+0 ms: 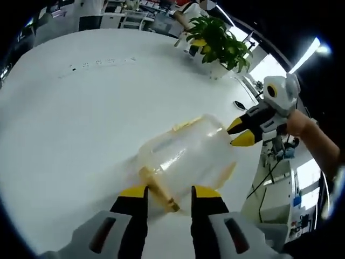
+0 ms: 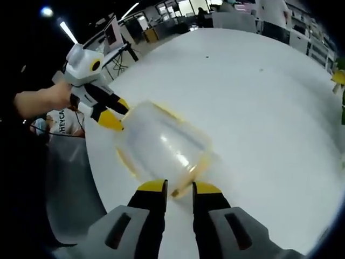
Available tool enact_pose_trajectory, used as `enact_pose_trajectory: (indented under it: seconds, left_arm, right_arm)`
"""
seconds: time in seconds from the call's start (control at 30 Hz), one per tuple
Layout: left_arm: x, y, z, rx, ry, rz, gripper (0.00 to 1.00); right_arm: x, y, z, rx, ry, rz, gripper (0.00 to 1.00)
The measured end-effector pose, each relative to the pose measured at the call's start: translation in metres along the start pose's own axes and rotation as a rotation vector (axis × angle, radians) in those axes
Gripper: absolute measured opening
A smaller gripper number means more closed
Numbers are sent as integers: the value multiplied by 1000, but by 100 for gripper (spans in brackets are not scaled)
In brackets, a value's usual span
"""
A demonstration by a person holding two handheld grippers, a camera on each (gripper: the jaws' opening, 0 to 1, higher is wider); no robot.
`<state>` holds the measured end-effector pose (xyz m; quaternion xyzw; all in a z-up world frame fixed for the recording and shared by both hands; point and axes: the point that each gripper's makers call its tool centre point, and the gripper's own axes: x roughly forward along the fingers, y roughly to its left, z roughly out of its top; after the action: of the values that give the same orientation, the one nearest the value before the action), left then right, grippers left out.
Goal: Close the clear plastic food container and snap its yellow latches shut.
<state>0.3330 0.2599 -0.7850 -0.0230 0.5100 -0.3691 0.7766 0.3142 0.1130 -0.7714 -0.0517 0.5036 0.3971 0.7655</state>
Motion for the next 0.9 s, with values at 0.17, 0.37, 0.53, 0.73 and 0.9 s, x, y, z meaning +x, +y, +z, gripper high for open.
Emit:
enact_pose_trajectory:
  seconds: [0.17,0.37,0.53,0.73,0.9]
  left_arm:
    - [-4,-3,0,42,-23,14,20]
    - [-1,-2,4,36,-20,-3,19]
    - [0,0,6,57,-1,-16,20]
    - [1,1,4,8,-32,-28,21]
    - [2,-1,5,3,-53,-16,22]
  right_arm:
    - [0,2,-1,-57,30,17,14]
    - [2,2,-3,-54,57,93,11]
    - [6,3,-1,-45,123,132,11]
    - [4,4,-1,-10,73,65,14]
    - [3,3,-2,29,13,47,14]
